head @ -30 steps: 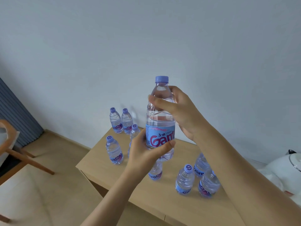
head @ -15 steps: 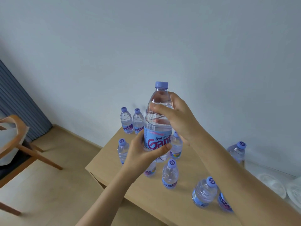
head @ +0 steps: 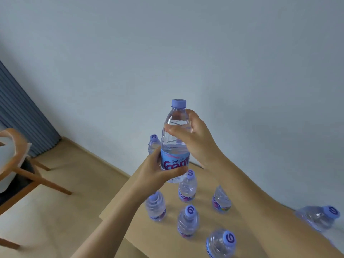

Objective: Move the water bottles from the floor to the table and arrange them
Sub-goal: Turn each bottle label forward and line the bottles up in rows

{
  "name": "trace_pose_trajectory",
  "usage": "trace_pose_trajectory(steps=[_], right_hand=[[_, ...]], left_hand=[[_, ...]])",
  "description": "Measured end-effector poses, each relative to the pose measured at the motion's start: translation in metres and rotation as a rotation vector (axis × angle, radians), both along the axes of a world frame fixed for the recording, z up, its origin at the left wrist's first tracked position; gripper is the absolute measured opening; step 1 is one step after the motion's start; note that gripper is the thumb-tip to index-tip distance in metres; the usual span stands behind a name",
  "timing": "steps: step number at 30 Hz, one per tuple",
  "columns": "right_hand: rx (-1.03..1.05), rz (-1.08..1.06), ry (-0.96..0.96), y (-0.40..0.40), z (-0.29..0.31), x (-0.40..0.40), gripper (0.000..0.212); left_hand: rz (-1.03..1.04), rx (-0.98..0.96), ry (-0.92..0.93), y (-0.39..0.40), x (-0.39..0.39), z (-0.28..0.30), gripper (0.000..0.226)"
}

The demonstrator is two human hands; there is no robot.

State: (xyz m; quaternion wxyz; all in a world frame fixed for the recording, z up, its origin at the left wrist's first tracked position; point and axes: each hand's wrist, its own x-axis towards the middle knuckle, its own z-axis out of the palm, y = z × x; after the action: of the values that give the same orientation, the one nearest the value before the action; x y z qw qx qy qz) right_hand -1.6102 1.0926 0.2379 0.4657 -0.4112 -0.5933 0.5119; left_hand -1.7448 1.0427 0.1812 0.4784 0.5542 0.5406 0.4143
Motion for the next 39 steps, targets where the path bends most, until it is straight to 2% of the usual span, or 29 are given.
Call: trace_pose_trajectory(steps=[7, 14, 24, 31, 36, 39], right_hand=[[-0.081, -0.118, -0.058, 0.049, -0.049, -0.077, 0.037], [-0.22, -0.272, -0.157, 0.064, -0.104, -0.131, 0.041], [-0.352, -0.313, -0.376, 0.074, -0.184, -0.145, 0.045], [-0.375, -0.201, -0.482, 0.078, -0.203, -0.14, 0.055], [-0.372, -0.212, -0.455, 0.083, -0.213, -0.129, 0.057], [-0.336, -0.158, -0.509, 0.086, -0.214, -0.125, 0.056]], left_hand=[[-0.08, -0.084, 0.007, 0.063, -0.083, -0.047, 0.048], [-0.191, -0.149, 0.1, 0.111, -0.144, -0.114, 0.05], [-0.279, -0.228, 0.176, 0.14, -0.152, -0.203, 0.058], [-0.299, -0.251, 0.167, 0.147, -0.147, -0.223, 0.049], [-0.319, -0.267, 0.139, 0.155, -0.149, -0.235, 0.063], [-0.36, -0.253, 0.151, 0.158, -0.147, -0.234, 0.064]])
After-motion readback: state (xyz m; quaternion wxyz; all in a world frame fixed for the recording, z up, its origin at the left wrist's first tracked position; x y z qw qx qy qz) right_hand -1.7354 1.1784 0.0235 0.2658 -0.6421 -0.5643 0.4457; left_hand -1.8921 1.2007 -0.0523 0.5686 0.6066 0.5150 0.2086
